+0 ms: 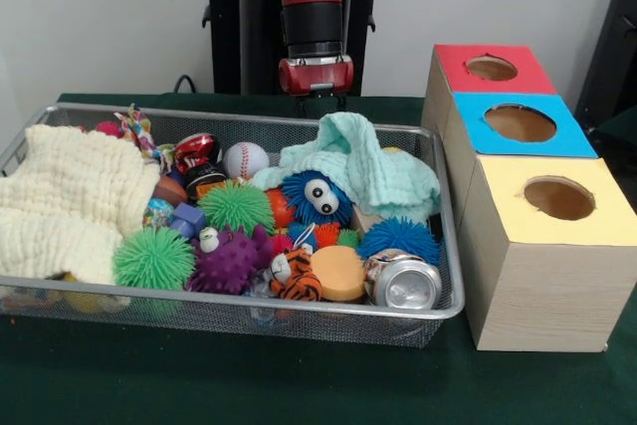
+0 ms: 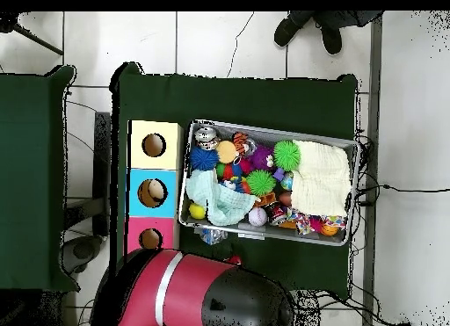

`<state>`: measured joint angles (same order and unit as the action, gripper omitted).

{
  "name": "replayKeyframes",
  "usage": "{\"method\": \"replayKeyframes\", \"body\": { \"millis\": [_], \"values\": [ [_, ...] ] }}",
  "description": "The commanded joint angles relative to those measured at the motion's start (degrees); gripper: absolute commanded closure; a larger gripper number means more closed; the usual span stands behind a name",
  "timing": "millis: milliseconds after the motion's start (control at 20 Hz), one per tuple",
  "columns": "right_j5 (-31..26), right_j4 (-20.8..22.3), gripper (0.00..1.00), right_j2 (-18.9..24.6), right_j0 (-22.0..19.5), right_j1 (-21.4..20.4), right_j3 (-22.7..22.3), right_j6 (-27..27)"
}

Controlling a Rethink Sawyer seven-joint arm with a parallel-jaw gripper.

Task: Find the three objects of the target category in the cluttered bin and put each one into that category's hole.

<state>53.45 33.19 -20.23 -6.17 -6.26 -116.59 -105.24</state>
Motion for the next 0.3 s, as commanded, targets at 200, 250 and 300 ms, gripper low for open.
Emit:
{"method": "replayKeyframes", "body": {
  "millis": [200, 250, 300],
  "values": [
    [-16.8, -4.7, 0.00, 4.3, -2.1, 4.7, 2.0, -8.9],
    [-17.1, -4.7, 0.00, 4.4, -2.2, 4.6, 2.0, -8.9],
    [-17.2, -4.7, 0.00, 4.4, -2.2, 4.7, 2.1, -8.9]
  ]
}}
